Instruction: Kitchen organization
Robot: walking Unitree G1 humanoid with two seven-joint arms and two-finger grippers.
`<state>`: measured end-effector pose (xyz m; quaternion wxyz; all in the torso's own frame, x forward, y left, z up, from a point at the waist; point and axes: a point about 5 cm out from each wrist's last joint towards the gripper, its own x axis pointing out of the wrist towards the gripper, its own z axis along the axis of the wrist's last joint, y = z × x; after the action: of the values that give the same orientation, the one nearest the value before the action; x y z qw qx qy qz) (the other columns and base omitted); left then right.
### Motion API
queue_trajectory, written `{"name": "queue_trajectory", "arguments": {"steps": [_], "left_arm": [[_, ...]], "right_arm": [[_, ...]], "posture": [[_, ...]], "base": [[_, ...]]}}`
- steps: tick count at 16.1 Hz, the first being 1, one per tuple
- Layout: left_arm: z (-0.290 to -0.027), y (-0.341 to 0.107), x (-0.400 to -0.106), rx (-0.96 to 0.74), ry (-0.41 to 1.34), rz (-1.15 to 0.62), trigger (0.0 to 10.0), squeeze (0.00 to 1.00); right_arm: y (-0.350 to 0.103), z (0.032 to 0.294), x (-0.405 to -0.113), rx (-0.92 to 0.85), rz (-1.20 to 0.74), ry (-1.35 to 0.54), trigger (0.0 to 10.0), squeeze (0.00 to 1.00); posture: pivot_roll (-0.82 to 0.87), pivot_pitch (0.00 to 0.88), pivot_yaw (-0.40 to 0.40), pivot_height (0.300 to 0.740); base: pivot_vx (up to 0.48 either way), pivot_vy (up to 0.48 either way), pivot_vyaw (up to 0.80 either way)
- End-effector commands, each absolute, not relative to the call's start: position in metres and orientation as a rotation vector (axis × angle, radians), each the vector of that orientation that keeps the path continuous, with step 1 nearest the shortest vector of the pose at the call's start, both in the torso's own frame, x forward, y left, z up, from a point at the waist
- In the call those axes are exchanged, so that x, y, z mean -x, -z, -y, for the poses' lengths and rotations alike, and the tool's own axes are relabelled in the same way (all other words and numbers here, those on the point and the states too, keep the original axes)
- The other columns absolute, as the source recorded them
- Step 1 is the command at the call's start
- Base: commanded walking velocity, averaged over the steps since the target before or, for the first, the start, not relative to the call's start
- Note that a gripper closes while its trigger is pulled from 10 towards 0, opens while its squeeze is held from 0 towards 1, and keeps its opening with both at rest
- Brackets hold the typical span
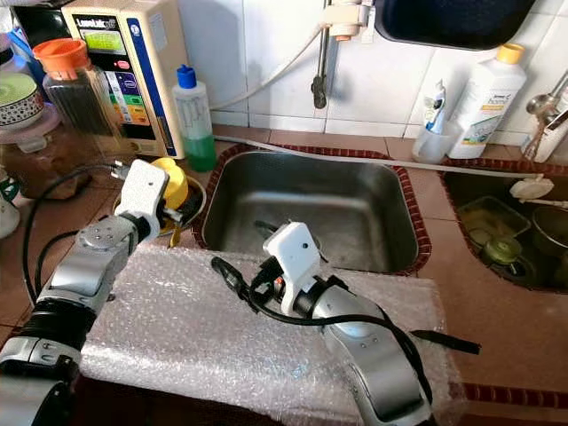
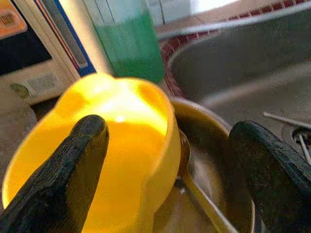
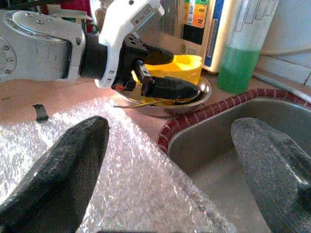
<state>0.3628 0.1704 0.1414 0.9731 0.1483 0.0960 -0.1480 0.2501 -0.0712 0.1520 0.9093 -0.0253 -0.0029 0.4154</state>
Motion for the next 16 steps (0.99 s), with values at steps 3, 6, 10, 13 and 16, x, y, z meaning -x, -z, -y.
{"name": "queue_trajectory", "arguments": {"steps": [3,6,10,13,16], "left_arm": [[-0.17,-0.14,-0.363,-0.303,0.34,-0.216,4.4,0.0],[-0.169,-0.139,-0.363,-0.292,0.346,-0.213,0.0,0.0],[-0.17,-0.139,-0.363,-0.29,0.353,-0.212,0.0,0.0],[-0.17,-0.139,-0.364,-0.289,0.354,-0.208,0.0,0.0],[-0.171,-0.139,-0.363,-0.288,0.353,-0.208,0.0,0.0]], "right_arm": [[-0.156,0.071,-0.249,0.029,0.011,-0.87,10.0,1.0],[-0.16,0.072,-0.25,-0.011,0.021,-0.864,10.0,1.0],[-0.17,0.074,-0.253,-0.115,0.036,-0.847,10.0,0.0],[-0.171,0.076,-0.254,-0.123,0.034,-0.842,10.0,0.0],[-0.17,0.075,-0.254,-0.122,0.03,-0.843,10.0,0.0]], "posture": [[0.03,0.025,0.044,0.74],[0.03,0.026,0.044,0.74],[0.03,0.028,0.044,0.74],[0.03,0.028,0.044,0.74],[0.03,0.026,0.043,0.74]], "base": [[0.0,0.0,0.0],[0.0,0.0,0.0],[0.0,0.0,0.0],[0.0,0.0,0.0],[0.0,0.0,0.0]]}}
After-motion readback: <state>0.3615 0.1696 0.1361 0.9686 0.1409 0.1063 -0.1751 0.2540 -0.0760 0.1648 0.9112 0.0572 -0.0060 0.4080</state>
